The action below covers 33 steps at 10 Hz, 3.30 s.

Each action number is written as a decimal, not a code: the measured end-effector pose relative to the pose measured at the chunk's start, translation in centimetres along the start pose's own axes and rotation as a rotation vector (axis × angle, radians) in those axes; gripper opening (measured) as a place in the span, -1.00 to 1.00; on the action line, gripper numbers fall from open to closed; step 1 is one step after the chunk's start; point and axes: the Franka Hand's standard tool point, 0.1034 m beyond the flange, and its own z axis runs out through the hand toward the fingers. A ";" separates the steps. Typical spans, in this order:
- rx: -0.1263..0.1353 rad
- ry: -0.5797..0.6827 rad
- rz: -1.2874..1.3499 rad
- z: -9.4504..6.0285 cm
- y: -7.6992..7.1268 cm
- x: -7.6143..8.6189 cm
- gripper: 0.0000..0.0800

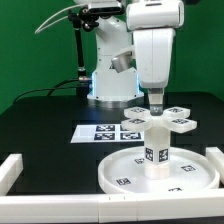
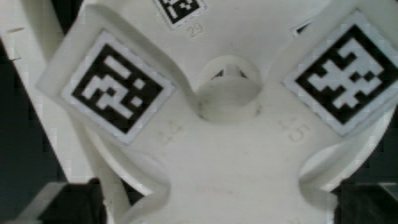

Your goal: Assemble round table

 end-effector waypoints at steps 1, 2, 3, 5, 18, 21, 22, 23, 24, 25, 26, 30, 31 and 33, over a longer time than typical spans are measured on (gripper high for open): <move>0.002 0.000 0.000 0.1 -0.1 0.0 0.62; 0.006 -0.001 -0.001 0.3 -0.2 0.0 0.62; 0.010 -0.001 -0.003 0.6 -0.3 0.0 0.62; 0.015 -0.001 -0.013 1.0 -0.3 0.3 0.62; 0.047 -0.010 0.030 1.9 -0.3 -0.4 0.12; 0.051 -0.014 0.188 1.8 -0.2 -0.4 0.12; 0.050 -0.015 0.286 1.8 -0.2 -0.4 0.12; 0.049 -0.016 0.363 1.8 -0.2 -0.4 0.12; 0.049 -0.017 0.397 1.8 -0.2 -0.4 0.12; 0.048 -0.018 0.462 1.8 -0.2 -0.4 0.12; 0.047 -0.019 0.532 1.8 -0.2 -0.3 0.12; 0.047 -0.020 0.805 1.8 -0.2 -0.3 0.12; 0.047 -0.022 0.855 1.8 -0.2 -0.3 0.12; 0.048 -0.023 0.918 1.8 -0.2 -0.3 0.41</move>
Offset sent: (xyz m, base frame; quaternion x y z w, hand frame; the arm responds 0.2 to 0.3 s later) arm 0.0061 0.0086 -0.0058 0.0001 0.0000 -0.0463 0.9989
